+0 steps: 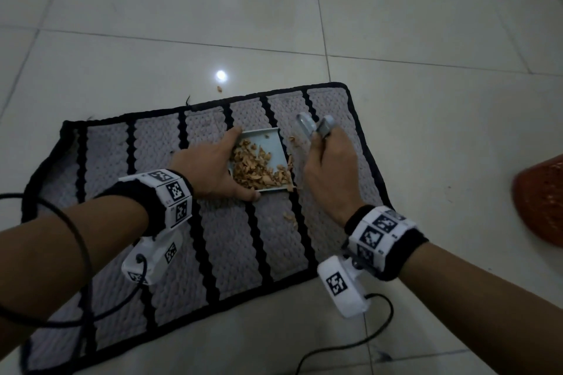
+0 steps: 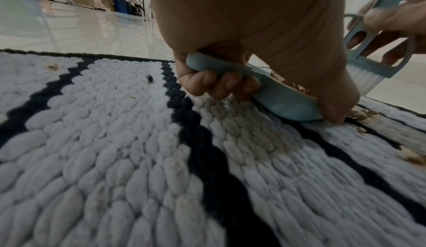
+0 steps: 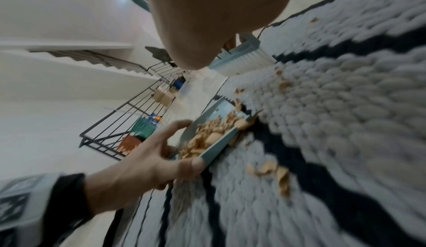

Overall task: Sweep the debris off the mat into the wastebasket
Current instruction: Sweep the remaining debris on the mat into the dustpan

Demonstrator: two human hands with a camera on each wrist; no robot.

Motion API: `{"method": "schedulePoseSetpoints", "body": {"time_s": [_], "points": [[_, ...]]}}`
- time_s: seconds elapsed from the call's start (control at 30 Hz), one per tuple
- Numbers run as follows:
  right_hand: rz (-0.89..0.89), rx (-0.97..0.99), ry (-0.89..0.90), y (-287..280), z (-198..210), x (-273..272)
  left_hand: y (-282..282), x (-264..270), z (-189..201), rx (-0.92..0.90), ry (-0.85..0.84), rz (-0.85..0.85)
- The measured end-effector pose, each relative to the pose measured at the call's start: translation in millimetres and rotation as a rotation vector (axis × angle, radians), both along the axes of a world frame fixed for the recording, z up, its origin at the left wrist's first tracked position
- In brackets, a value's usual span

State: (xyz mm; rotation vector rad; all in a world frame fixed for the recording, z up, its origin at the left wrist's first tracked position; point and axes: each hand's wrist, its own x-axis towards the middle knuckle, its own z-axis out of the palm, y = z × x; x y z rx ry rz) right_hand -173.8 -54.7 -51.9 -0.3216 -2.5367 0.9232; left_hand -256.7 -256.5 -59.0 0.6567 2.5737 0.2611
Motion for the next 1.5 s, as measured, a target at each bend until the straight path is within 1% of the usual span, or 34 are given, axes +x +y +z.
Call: {"method": "schedulePoseSetpoints", "body": {"time_s": [0.1, 0.17, 0.33, 0.4, 0.47, 0.53, 0.63, 0.73, 0.8, 0.9, 1.0, 1.07, 1.17, 1.23, 1.3, 1.43, 1.5], "points": [[-0.045, -0.005, -0.062, 18, -10, -14, -2, -2, 3, 0.012, -0.011, 0.005], [-0.032, 0.004, -0.084, 18, -15, -18, -3, -2, 5, 0.015, -0.014, 0.005], [0.127, 0.093, -0.106, -12, -18, -9, -4, 1, 3, 0.002, 0.013, 0.014], [0.158, 0.057, -0.099, -22, -13, -2, -4, 1, 1, -0.006, 0.025, 0.013], [0.121, -0.042, -0.083, -24, -3, 1, -4, 0, 1, -0.009, 0.024, 0.01], [0.045, -0.11, -0.064, -15, 6, -1, -5, -1, 1, -0.006, 0.014, 0.012], [-0.029, -0.125, -0.046, 3, 11, -3, -6, -2, 1, 0.003, -0.002, 0.009], [-0.029, -0.106, -0.091, 4, 2, -2, -5, -3, 0, -0.003, -0.011, -0.001], [0.032, -0.047, -0.099, -8, -6, -2, -4, -3, -1, -0.005, -0.009, 0.0], [0.18, 0.096, -0.141, -30, -10, -1, -3, -3, -3, 0.009, -0.001, 0.012], [0.279, 0.115, -0.148, -45, -4, 3, -5, -5, -4, 0.017, -0.008, 0.012], [0.261, 0.039, -0.105, -45, 3, 5, -7, -7, -2, 0.013, -0.012, 0.0], [0.135, -0.104, -0.049, -30, 18, 7, -10, -8, 2, -0.006, -0.03, -0.014], [0.059, -0.165, -0.05, -15, 26, 9, -13, -7, 5, 0.002, -0.04, -0.006], [0.024, -0.22, -0.075, 3, 32, 12, -18, -4, 7, 0.029, -0.045, 0.005], [0.062, -0.348, -0.169, 35, 34, 18, -30, 6, 9, 0.07, -0.056, 0.017], [0.104, -0.35, -0.231, 48, 37, 22, -36, 12, 9, 0.057, -0.054, 0.031]]}}
